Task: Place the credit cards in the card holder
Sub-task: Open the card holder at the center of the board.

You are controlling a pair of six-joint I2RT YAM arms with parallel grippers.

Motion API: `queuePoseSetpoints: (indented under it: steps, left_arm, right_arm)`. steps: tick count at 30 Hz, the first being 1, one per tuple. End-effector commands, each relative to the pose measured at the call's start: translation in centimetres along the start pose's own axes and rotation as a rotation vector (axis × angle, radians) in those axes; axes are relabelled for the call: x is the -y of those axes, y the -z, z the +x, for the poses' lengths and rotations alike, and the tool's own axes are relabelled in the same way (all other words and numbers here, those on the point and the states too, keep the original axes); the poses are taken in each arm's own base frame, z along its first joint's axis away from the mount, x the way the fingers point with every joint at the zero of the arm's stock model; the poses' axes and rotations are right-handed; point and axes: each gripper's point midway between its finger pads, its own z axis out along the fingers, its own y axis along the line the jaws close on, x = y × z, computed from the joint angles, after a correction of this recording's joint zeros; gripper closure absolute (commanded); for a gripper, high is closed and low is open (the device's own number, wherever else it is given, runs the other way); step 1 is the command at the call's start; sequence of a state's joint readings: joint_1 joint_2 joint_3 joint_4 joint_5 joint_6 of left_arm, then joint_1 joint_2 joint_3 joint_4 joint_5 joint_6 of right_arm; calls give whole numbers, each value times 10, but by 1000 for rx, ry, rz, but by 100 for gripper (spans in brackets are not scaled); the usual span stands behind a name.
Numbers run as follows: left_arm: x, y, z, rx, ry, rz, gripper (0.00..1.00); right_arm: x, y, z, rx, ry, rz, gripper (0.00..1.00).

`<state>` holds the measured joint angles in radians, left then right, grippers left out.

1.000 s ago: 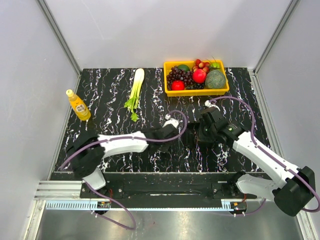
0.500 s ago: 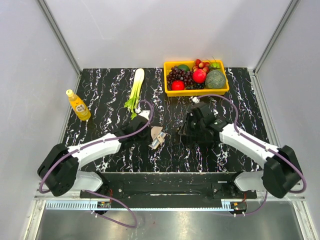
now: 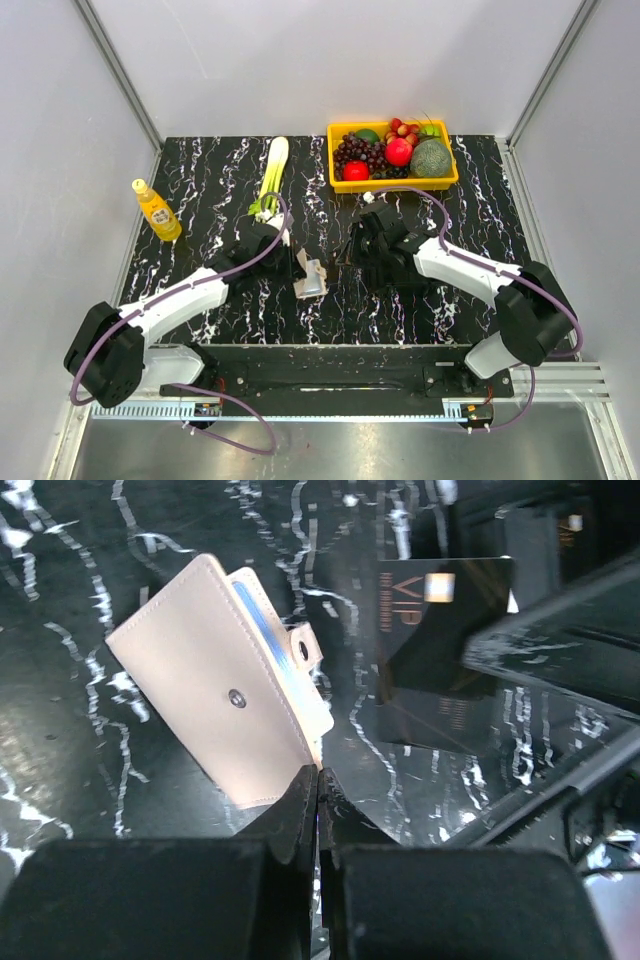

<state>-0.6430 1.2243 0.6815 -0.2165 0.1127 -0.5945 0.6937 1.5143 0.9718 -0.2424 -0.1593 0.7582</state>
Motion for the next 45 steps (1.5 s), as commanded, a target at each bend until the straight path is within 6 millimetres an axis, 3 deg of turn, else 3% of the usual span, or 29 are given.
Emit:
queuePoseSetpoints:
  steps: [1,5,9,13,17,18,19,20,23,28,31,35,41,45]
  left_arm:
    - [55,15,-33,72,-32,235,100]
    - [73,22,-35,97,-27,326,100]
    - [56,17,-19,117,26,296,100]
    - [37,13,-2,148,104,273,100]
    - [21,15,3,179,159,216,99]
    - [19,17,2,189,163,207,92]
    - [17,19,1,195,164,191,75]
    - [14,23,-2,215,164,178,66]
    - [10,36,-12,269,168,145,46]
    - [-7,45,-9,257,181,41,37]
    - [-7,41,-2,221,187,39,36]
    - [-9,43,-2,231,204,36,34]
    - [-17,46,3,219,204,5,33]
    - [-31,51,9,214,216,-64,38]
  right_arm:
    - [-23,8,-17,62,12,-59,100]
    - [-18,9,-12,52,16,-53,100]
    - [-23,4,-7,14,29,-83,100]
    - [-22,-14,10,-62,35,-58,100]
    - [-19,-27,22,-91,25,-44,100]
    - [-21,-27,22,-81,36,-44,100]
    - [-25,-27,21,-63,55,-37,100]
    - [-28,-26,20,-60,71,-34,100]
    - [-43,-23,16,-58,108,-75,100]
    - [-67,-13,13,-18,161,-95,100]
    - [-72,-18,18,-45,155,-103,100]
    - [-68,-42,37,-104,169,-61,100]
    - [-86,-55,49,-118,205,-63,100]
    - [-70,-74,59,-155,204,9,100]
